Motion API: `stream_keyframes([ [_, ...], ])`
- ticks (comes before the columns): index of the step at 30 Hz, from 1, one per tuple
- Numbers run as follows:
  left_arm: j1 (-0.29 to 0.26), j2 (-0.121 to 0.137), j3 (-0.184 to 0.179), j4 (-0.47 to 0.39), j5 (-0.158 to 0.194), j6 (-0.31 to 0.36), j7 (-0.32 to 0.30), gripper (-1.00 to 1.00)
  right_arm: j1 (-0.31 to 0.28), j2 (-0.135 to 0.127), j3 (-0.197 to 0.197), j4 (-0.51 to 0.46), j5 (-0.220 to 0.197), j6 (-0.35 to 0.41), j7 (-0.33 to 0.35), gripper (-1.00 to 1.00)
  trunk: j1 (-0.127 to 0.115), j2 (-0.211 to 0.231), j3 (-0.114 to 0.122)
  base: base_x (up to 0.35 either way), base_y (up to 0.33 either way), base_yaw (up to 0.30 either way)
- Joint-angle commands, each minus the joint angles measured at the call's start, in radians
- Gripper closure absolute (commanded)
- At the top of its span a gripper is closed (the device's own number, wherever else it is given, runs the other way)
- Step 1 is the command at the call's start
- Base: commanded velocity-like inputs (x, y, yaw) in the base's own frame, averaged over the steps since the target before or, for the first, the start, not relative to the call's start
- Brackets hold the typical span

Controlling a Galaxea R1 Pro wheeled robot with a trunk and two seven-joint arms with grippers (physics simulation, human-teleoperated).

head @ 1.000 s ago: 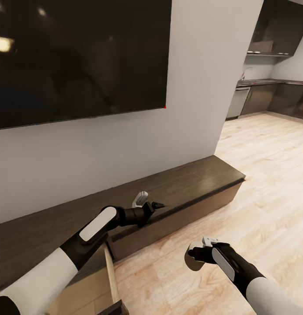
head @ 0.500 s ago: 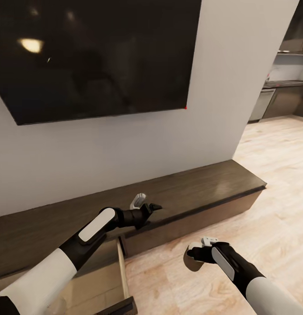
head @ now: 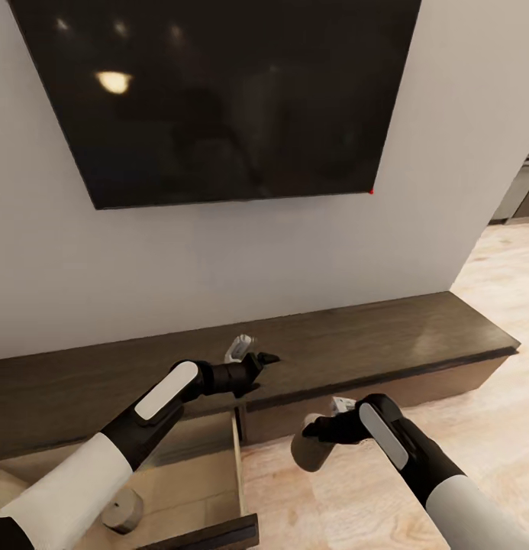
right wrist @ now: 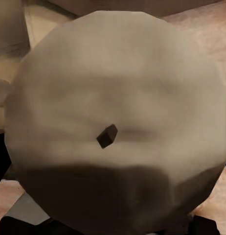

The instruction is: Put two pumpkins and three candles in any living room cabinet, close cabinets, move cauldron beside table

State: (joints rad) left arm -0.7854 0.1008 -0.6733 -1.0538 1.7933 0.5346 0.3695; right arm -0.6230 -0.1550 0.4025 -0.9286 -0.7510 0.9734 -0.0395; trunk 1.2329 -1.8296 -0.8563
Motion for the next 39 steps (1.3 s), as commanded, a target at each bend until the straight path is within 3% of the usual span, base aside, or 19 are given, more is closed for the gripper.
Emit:
stream_keyframes([
  [1,0.0,0.001,0.001,0.0,0.0,0.0,0.0,-1.0,0.0,0.0,0.0,-0.002,0.01,0.002,-0.001,1.0,0.0,0.0,0.0,0.0,0.0,0.289],
  [2,0.0,0.011,0.004,-0.003,-0.001,0.001,0.001,-1.0,0.0,0.026,0.003,0.005,0.008,0.0,-0.003,1.0,0.0,0.0,0.0,0.0,0.0,0.289],
  [5,0.0,0.019,0.004,-0.003,-0.002,0.001,0.002,-1.0,0.0,0.044,0.005,0.007,0.01,-0.001,-0.003,1.0,0.0,0.0,-0.001,0.0,0.0,0.289],
  [29,0.0,0.022,0.003,0.03,0.0,0.002,0.002,-1.0,0.0,0.044,0.007,-0.015,0.01,-0.001,0.008,1.0,0.0,0.0,-0.011,-0.076,0.053,0.289],
  [34,0.0,0.02,0.003,0.031,-0.001,0.002,0.002,-1.0,0.0,0.039,0.004,-0.121,0.007,0.0,0.012,1.0,0.0,0.0,-0.011,-0.002,0.001,0.289],
  [39,0.0,0.02,0.003,0.032,-0.002,0.002,0.002,-1.0,0.002,0.044,0.006,-0.138,0.012,-0.003,0.005,1.0,0.0,0.0,-0.011,0.0,0.0,0.289],
])
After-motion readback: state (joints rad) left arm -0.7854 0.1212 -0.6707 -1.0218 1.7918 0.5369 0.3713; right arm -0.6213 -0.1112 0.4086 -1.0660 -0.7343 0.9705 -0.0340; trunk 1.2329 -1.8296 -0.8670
